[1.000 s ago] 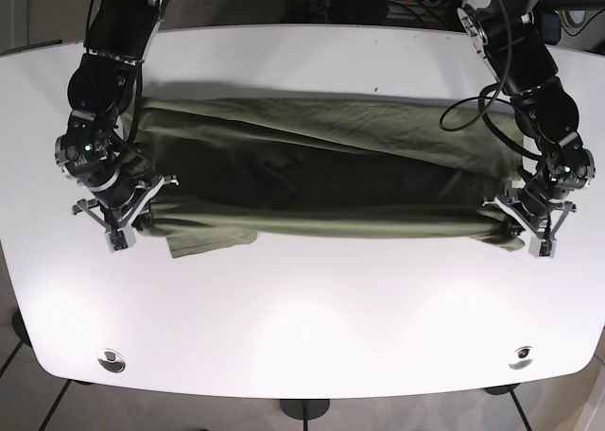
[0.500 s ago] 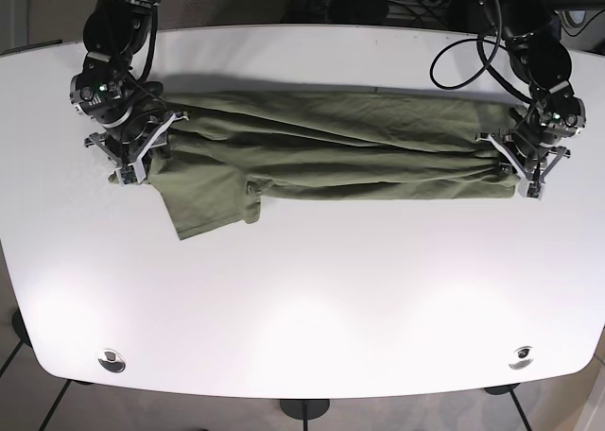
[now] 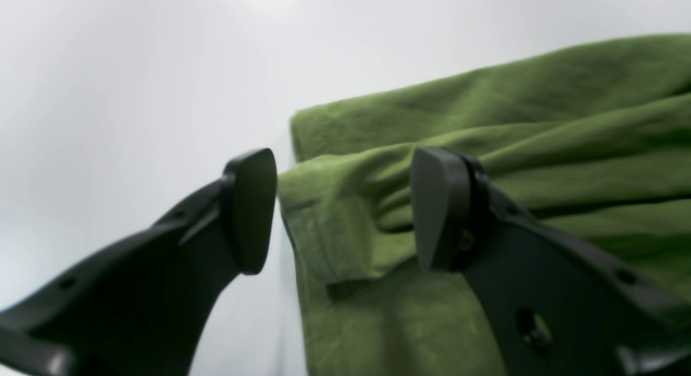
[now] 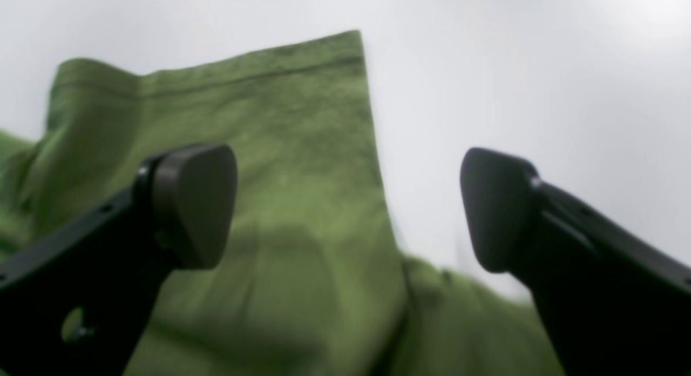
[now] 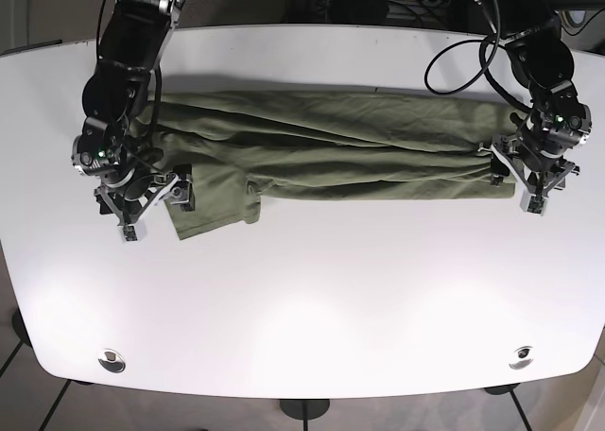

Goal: Fold the T-shirt properly
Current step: 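Regrasp the folded strip ends with both grippers and straighten it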

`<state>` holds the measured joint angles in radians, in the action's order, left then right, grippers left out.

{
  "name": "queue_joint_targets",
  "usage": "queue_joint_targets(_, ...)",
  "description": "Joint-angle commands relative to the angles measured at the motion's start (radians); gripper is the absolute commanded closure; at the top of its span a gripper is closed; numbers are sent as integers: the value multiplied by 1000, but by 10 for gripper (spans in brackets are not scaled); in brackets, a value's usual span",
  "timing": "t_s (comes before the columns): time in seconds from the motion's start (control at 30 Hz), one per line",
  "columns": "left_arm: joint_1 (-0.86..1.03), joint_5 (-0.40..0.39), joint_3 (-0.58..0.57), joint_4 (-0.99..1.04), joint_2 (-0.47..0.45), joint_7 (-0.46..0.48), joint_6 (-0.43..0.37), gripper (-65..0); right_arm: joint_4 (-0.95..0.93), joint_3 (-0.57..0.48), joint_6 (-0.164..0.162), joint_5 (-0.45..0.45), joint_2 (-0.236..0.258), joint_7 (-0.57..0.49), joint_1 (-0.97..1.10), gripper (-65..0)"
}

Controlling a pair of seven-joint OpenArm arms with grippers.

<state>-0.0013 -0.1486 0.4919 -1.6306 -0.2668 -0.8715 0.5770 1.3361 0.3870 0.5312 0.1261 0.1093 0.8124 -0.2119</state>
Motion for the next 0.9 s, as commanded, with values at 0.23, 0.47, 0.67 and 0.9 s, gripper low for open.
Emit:
queue_joint_targets(0.23,-13,-4,-9,231,-25,107,-1,-322,-126,-3,2,10,-30,-98,-62,-445)
queue_joint_targets(0.47,11,-3,-8,232,-27,107,-1,-319,-117,0,2,13,-35,-97,-59,-22)
queue_joint_targets(0.67,17,-3,-8,232,-27,107,-1,-319,256,8,2,14,-39,23,72,-16)
queue_joint_targets(0.9,16,-3,-8,235,-41,107,-1,-319,494,8,2,14,-39,92,325,-17)
